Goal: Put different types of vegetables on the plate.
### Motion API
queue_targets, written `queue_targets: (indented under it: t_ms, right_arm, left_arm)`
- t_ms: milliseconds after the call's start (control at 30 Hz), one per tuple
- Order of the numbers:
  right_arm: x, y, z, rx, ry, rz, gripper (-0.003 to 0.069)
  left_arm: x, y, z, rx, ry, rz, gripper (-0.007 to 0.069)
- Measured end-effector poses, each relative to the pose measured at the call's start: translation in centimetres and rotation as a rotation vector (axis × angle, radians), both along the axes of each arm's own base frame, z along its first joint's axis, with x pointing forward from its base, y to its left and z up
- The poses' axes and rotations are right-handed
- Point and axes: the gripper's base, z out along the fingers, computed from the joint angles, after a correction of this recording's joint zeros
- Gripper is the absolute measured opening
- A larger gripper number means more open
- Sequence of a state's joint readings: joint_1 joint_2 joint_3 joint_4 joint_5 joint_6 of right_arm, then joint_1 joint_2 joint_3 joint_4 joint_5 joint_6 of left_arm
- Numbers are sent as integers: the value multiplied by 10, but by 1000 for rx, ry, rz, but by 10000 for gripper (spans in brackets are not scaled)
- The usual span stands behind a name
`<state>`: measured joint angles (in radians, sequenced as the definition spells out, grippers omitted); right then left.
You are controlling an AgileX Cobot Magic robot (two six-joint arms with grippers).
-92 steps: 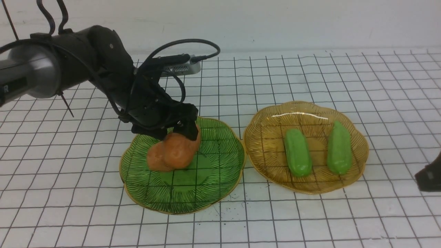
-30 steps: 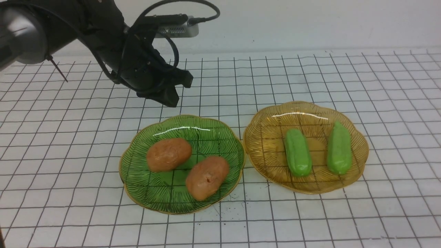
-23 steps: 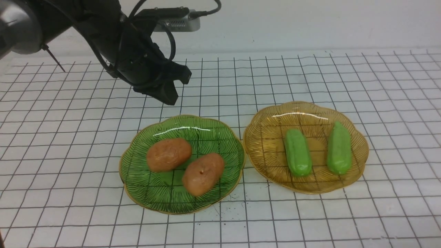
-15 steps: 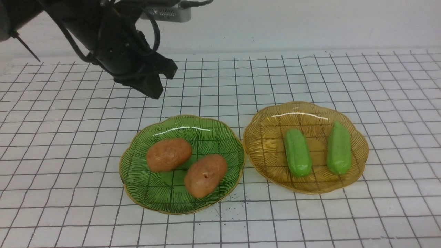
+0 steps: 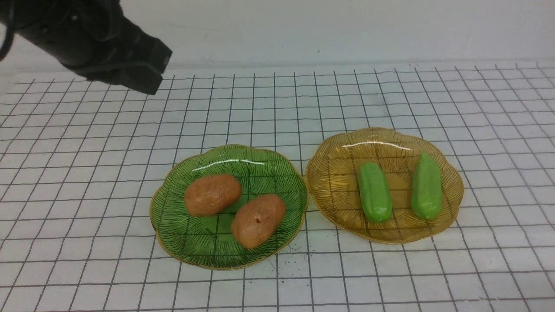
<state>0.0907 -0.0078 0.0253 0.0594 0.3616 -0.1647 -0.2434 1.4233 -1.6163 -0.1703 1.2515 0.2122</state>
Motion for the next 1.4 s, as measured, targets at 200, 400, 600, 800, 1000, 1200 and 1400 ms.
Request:
queue_targets:
  t_ms: [200, 400, 600, 800, 1000, 1200, 1400]
  right_arm:
    - [0, 0, 0, 1, 1, 0, -15]
    - [0, 0, 0, 1, 2, 0, -15]
    - [0, 0, 0, 1, 2, 0, -15]
    - [0, 0, 0, 2, 3, 0, -15]
    - [0, 0, 0, 2, 3, 0, -15]
    - [0, 0, 0, 2, 3, 0, -15]
    - [0, 0, 0, 2, 3, 0, -15]
  left_arm:
    - [-69, 20, 2, 16, -48, 8, -8]
    - [-138, 37, -31, 12, -44, 9, -8]
    - [-185, 47, -78, -105, -285, 54, -8]
    - [-193, 53, -105, -199, -571, 116, -8]
    - [-193, 54, -131, -202, -585, 133, -8]
    - [-192, 54, -147, -188, -539, 134, -8]
    - [-192, 56, -157, -157, -556, 130, -8]
